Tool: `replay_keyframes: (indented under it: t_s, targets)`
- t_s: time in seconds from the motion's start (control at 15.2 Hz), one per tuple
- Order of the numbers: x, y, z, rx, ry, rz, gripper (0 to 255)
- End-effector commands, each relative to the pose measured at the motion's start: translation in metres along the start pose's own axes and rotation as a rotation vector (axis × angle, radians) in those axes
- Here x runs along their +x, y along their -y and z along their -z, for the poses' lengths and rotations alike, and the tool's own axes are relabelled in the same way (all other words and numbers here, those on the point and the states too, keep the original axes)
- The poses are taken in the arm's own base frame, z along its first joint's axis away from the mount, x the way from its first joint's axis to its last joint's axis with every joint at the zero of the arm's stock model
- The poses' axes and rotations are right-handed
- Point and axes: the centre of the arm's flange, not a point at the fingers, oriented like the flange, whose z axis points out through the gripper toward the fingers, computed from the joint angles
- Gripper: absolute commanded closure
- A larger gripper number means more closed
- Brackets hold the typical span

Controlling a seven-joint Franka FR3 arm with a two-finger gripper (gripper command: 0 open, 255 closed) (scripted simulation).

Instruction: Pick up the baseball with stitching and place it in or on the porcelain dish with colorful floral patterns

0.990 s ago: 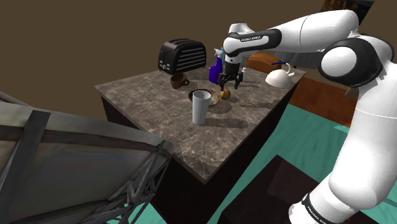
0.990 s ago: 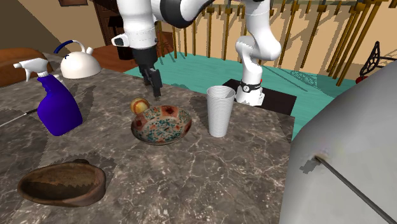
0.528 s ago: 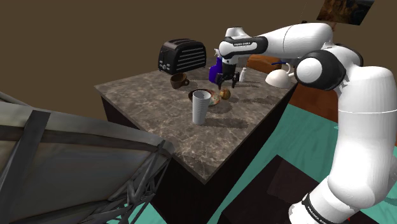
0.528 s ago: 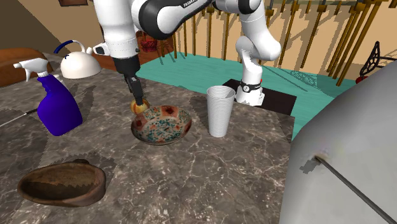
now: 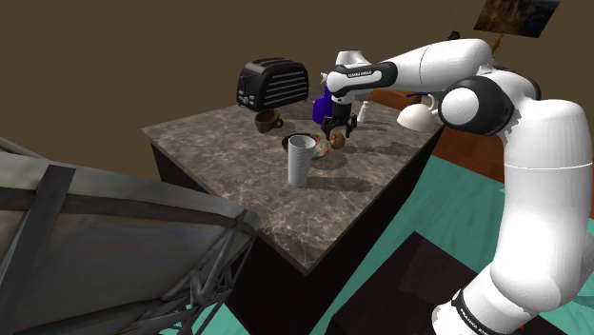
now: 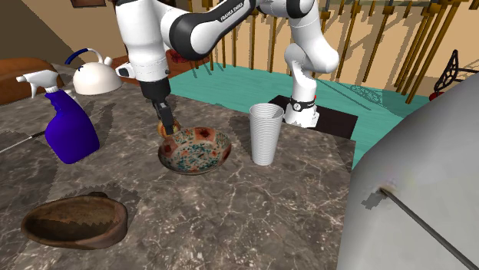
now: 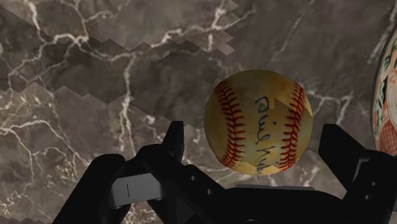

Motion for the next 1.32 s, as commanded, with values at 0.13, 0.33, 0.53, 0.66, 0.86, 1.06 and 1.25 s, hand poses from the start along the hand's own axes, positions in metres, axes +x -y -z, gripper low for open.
replay_keyframes:
  t_s: [0.13, 0.33, 0.53, 0.66, 0.86, 1.06, 1.25]
  targets:
    - [0.000, 0.000, 0.000, 0.000, 0.000, 0.000, 0]
    - [0.000, 0.000, 0.000, 0.000, 0.000, 0.000, 255]
    - [0.000, 0.000, -0.001, 0.000, 0.000, 0.000, 255]
    - [0.000, 0.000, -0.001, 0.000, 0.000, 0.000, 255]
    - [0.000, 0.000, 0.000, 0.000, 0.000, 0.000, 255]
    - [-0.001, -0.001, 0.015, 0.000, 0.000, 0.000, 255]
    - [-0.001, -0.002, 0.031, 0.000, 0.000, 0.000, 255]
